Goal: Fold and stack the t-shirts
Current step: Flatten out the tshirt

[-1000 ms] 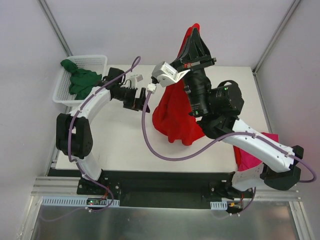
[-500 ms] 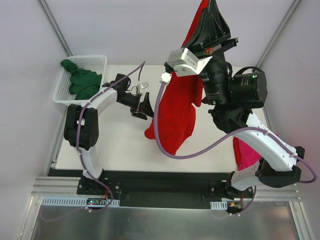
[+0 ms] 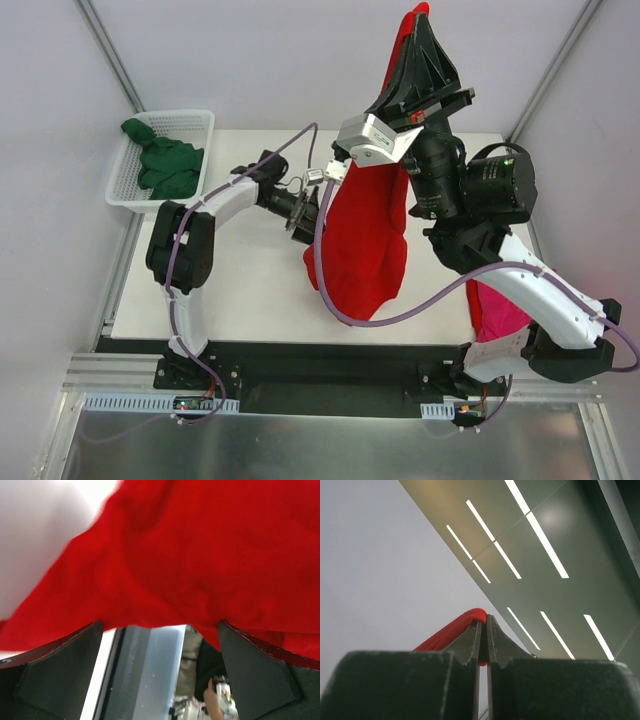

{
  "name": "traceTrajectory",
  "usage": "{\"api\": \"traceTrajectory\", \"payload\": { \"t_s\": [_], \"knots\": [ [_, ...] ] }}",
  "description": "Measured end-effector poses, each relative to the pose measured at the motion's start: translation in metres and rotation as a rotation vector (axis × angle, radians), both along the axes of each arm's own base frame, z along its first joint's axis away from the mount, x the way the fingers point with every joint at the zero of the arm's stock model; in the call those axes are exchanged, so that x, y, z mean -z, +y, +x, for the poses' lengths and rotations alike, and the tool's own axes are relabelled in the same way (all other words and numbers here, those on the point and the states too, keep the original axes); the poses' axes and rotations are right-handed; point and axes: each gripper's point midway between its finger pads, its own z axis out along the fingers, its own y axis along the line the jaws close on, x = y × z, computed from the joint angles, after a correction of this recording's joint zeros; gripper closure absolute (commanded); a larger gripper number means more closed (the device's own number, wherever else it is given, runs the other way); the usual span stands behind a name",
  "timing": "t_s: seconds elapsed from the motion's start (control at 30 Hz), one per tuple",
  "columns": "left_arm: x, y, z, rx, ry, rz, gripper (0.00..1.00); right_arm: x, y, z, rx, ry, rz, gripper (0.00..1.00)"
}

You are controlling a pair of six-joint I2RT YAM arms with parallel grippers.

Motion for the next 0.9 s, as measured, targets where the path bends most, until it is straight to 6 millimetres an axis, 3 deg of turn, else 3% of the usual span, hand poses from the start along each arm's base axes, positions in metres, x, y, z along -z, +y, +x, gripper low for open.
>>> {"api": "traceTrajectory", "payload": {
  "t_s": [0.03, 0.1, 0.17, 0.3, 0.47, 0.53, 0.67, 0.77, 0.8, 0.83, 0.87, 0.9],
  "knots": [
    [-0.002, -0.006, -0.006, 0.022, 0.006, -0.010, 0.01, 0.002, 0.000, 0.000, 0.002, 0.004, -0.001, 0.99],
    [-0.006, -0.015, -0.018, 0.064, 0.019, -0.029, 0.36, 0.004, -0.001, 0.002, 0.009, 0.010, 0.000, 0.99],
    [-0.010, -0.024, -0.030, 0.104, 0.039, -0.050, 1.00, 0.005, -0.002, 0.003, 0.015, 0.017, 0.001, 0.99],
    [-0.014, -0.029, -0.037, 0.132, 0.048, -0.071, 1.00, 0.006, -0.002, 0.004, 0.019, 0.022, 0.003, 0.99],
    [-0.013, -0.006, -0.011, 0.040, 0.024, -0.059, 1.00, 0.016, -0.005, 0.007, 0.034, 0.043, 0.000, 0.99],
    [-0.011, 0.018, 0.011, -0.045, -0.018, -0.019, 1.00, 0.023, -0.007, 0.008, 0.043, 0.057, -0.008, 0.99],
    [-0.016, 0.104, 0.071, -0.272, -0.236, 0.181, 1.00, 0.030, -0.019, 0.010, 0.072, 0.078, 0.001, 0.99],
    [-0.034, 0.157, 0.087, -0.359, -0.426, 0.328, 1.00, 0.033, -0.028, 0.009, 0.086, 0.084, 0.016, 0.99],
    [-0.042, 0.168, 0.084, -0.369, -0.483, 0.370, 0.95, 0.034, -0.030, 0.009, 0.089, 0.086, 0.017, 0.99],
    [-0.051, 0.173, 0.077, -0.368, -0.528, 0.395, 0.78, 0.035, -0.032, 0.009, 0.093, 0.088, 0.020, 0.99],
    [-0.060, 0.173, 0.069, -0.360, -0.563, 0.399, 0.32, 0.036, -0.034, 0.009, 0.097, 0.090, 0.023, 0.99],
    [-0.067, 0.169, 0.059, -0.342, -0.587, 0.386, 0.11, 0.035, -0.035, 0.009, 0.099, 0.090, 0.029, 0.99]
  ]
}}
